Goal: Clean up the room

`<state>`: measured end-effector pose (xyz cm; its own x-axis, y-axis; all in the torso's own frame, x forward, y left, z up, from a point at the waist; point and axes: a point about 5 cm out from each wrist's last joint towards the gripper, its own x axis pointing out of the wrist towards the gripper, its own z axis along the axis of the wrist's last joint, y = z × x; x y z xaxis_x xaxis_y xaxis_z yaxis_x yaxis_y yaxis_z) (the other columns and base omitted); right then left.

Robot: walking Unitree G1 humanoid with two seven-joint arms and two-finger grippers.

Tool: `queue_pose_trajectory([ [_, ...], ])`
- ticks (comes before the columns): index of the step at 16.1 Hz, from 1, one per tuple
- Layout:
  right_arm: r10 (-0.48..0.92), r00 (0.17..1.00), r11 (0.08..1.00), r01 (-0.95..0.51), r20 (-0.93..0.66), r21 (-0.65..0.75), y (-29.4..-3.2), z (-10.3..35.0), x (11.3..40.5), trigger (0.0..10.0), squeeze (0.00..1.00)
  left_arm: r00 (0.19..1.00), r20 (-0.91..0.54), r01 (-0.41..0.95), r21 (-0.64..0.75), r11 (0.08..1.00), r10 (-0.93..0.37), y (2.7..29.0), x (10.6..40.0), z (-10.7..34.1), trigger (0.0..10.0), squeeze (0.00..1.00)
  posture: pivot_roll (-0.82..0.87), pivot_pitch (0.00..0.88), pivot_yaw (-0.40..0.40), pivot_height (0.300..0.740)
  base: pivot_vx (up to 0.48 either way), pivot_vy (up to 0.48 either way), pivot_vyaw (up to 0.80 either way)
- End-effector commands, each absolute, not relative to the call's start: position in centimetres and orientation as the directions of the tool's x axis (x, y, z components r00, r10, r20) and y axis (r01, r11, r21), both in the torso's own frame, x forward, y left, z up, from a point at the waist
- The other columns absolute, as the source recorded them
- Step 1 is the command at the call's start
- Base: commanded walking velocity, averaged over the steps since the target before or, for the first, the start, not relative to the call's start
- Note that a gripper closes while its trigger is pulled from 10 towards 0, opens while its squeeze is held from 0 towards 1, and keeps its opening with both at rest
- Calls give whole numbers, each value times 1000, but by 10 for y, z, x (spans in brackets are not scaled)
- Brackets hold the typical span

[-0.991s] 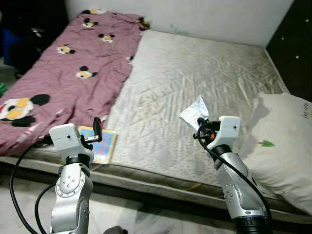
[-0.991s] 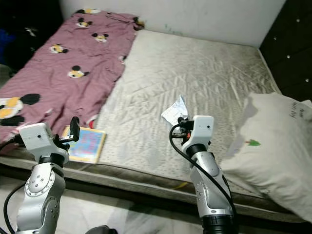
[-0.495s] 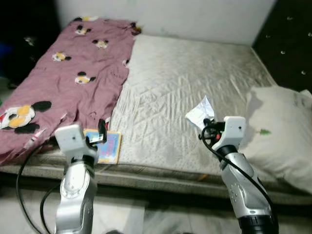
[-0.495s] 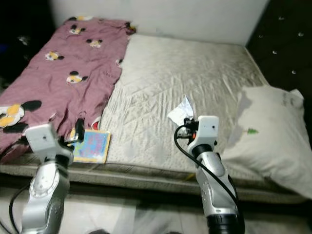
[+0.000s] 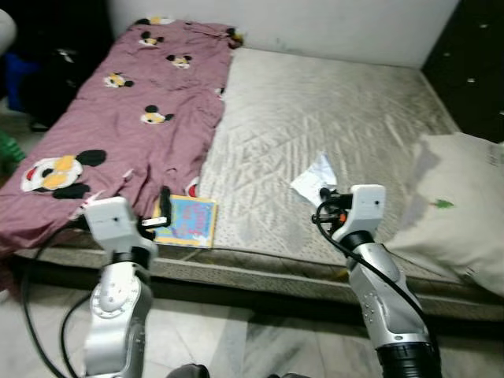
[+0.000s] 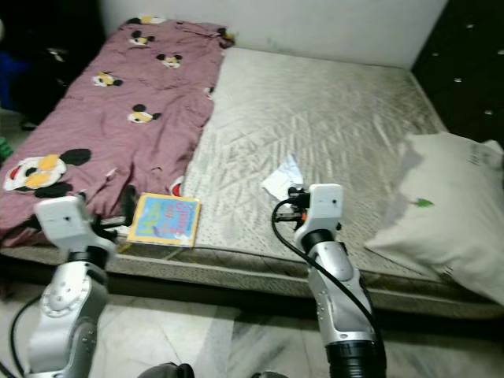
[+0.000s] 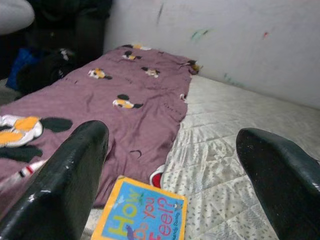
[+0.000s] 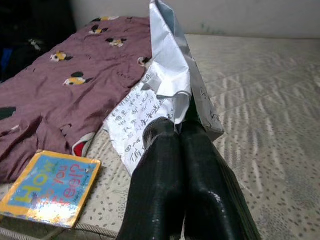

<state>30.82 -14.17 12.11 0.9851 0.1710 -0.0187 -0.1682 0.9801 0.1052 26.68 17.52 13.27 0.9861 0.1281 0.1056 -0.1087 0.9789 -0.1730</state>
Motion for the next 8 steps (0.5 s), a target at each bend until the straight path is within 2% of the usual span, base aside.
queue_pose_trajectory([
  [1, 157, 987, 983, -154, -22, 98, -147, 120, 308, 10000, 0, 986, 134, -75, -184, 980, 101, 169, 268, 140, 10000, 0, -38, 117, -54, 740, 281, 0, -619],
  [5, 157, 987, 983, -154, -21, 96, -147, 118, 307, 10000, 0, 987, 131, -64, -187, 980, 89, 169, 268, 139, 10000, 0, -37, 115, -52, 740, 296, 0, -544],
  [8, 157, 987, 983, -154, -24, 95, -147, 118, 307, 10000, 0, 988, 127, -59, -190, 980, 84, 167, 267, 139, 10000, 0, -37, 114, -52, 740, 309, 0, 0],
])
